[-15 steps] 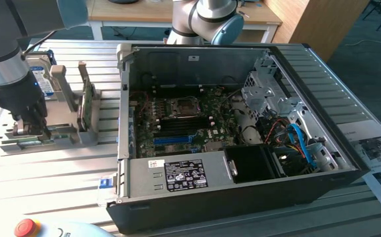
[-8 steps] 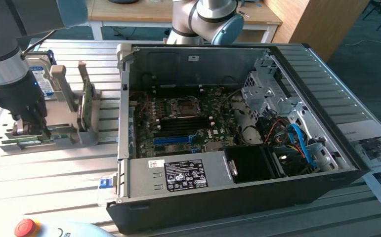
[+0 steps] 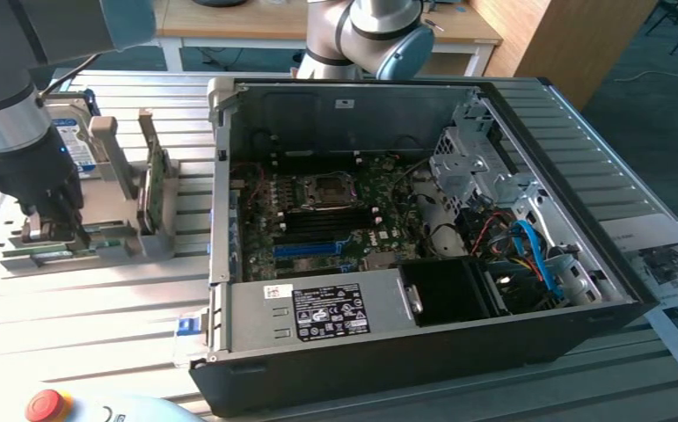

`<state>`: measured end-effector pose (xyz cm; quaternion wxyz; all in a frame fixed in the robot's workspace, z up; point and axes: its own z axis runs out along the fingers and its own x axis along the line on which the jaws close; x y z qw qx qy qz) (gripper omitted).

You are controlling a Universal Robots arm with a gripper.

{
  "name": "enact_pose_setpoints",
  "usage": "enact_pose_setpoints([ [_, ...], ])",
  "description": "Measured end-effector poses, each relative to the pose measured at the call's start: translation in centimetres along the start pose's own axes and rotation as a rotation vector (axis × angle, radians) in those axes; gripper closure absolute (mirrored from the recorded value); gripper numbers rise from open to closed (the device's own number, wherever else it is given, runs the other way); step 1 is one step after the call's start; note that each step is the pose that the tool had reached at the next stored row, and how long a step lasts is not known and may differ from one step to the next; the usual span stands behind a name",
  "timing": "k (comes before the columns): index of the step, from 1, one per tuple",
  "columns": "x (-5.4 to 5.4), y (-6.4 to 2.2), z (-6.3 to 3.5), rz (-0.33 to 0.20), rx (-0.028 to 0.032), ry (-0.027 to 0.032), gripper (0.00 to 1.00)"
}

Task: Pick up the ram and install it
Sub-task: 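Pick up the ram and move it above insertion slot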

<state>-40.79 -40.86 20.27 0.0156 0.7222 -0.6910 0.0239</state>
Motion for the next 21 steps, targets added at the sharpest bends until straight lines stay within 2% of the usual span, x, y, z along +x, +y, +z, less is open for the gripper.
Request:
enact_pose_setpoints([
  [9,0.0,0.0,-0.43,0.0,-0.0002,0.0001,0.88],
  [21,0.1,-0.02,-1.51,0.0,-0.0001,0.0001,0.88],
])
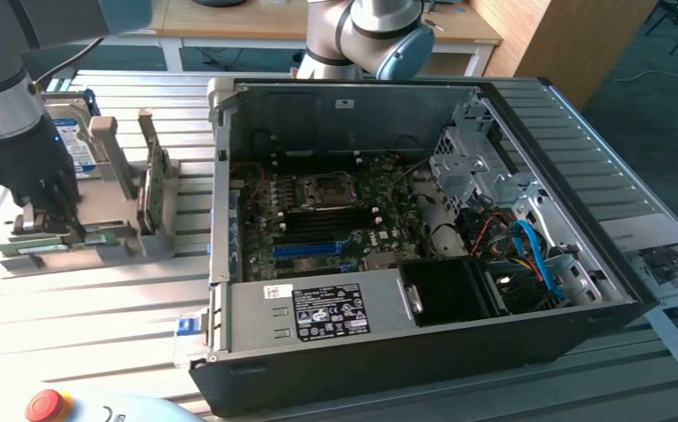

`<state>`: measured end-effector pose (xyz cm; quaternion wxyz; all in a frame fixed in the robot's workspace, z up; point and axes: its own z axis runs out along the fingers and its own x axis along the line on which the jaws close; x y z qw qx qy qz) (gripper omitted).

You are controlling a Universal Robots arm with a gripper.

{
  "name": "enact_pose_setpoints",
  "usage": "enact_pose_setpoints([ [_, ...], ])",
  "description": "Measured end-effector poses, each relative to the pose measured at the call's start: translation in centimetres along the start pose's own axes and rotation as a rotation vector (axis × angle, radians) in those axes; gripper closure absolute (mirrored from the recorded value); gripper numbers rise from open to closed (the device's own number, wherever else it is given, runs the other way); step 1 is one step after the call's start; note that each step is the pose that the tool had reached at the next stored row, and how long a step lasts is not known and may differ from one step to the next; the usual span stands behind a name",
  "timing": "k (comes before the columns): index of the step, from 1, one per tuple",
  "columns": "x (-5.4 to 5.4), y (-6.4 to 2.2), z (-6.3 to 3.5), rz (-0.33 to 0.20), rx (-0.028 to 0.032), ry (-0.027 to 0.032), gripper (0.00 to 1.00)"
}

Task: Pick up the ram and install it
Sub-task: 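Pick up the ram and move it above insertion slot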

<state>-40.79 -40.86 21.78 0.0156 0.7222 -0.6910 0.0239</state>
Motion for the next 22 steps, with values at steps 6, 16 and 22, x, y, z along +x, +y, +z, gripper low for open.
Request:
enact_pose_setpoints([
  [6,0.0,0.0,-0.61,0.0,-0.0001,0.0,0.88],
  [16,0.1,-0.02,-2.17,0.0,0.0,0.0,0.88],
  [22,0.2,-0.03,-3.23,0.0,-0.0001,0.0,0.88],
])
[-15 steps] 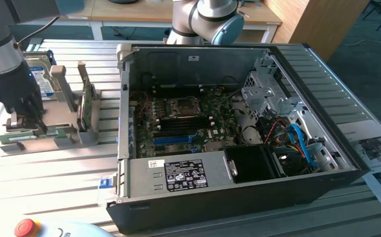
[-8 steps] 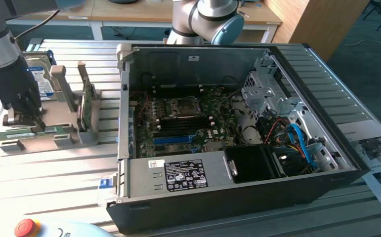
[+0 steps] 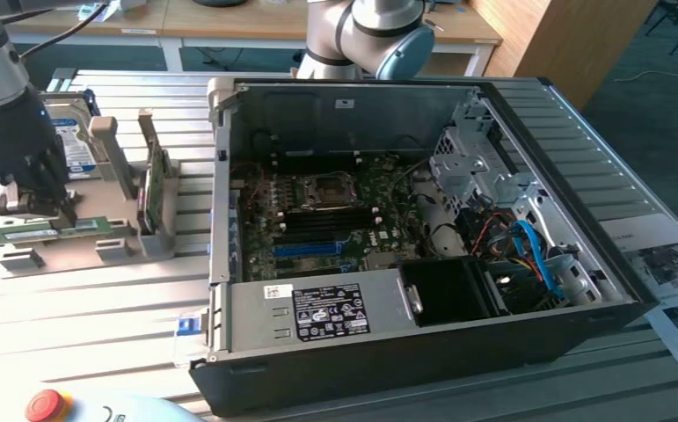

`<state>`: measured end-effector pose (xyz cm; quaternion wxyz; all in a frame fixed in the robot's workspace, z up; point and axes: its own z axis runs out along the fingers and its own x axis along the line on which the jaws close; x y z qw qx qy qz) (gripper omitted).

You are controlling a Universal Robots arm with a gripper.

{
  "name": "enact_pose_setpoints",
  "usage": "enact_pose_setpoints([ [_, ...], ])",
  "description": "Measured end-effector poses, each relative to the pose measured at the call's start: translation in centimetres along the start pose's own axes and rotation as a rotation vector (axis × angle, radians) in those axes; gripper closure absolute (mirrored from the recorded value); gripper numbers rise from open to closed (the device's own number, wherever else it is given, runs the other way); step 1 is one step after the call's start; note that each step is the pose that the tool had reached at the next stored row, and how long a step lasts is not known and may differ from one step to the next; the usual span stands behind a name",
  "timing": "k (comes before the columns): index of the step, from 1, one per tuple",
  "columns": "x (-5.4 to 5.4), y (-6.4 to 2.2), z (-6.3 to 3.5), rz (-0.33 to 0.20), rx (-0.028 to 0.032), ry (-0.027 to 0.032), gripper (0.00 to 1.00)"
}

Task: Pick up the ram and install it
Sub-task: 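Pick up the ram and move it above insertion slot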

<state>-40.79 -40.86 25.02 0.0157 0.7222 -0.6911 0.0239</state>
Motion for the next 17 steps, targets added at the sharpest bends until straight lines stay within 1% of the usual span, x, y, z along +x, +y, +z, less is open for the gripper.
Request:
enact_pose_setpoints([
  [17,0.2,-0.03,-3.19,0.0,0.0,0.0,0.88],
])
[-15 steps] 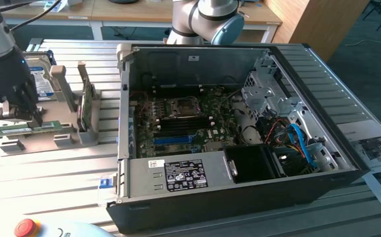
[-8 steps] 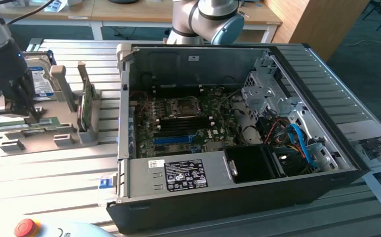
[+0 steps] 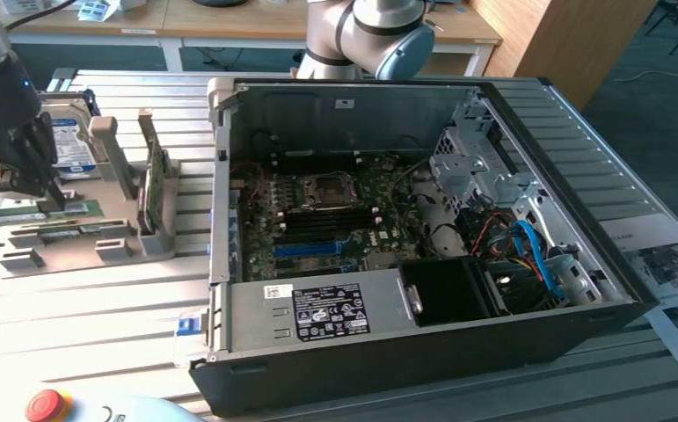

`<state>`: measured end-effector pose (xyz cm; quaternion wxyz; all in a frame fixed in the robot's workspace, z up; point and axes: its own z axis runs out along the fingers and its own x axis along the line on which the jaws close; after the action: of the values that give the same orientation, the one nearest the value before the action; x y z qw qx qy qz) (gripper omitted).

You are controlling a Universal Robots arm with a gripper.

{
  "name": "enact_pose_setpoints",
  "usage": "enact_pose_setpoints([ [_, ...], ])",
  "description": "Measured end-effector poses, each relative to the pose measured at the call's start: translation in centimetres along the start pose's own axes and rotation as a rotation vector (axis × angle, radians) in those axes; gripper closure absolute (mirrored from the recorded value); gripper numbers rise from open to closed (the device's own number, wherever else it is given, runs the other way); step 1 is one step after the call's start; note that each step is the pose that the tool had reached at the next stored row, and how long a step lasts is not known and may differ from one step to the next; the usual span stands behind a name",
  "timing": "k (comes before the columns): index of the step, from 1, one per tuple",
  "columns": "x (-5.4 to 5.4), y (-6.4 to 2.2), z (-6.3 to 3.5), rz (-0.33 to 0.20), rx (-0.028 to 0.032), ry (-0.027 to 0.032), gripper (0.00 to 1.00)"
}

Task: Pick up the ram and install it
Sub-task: 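Pick up the ram and move it above insertion slot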

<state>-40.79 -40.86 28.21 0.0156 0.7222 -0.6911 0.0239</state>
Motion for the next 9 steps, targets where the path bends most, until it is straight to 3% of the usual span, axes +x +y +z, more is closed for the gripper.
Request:
enact_pose_setpoints([
  [9,0.1,-0.02,-1.58,0.0,0.0001,0.0,0.88],
])
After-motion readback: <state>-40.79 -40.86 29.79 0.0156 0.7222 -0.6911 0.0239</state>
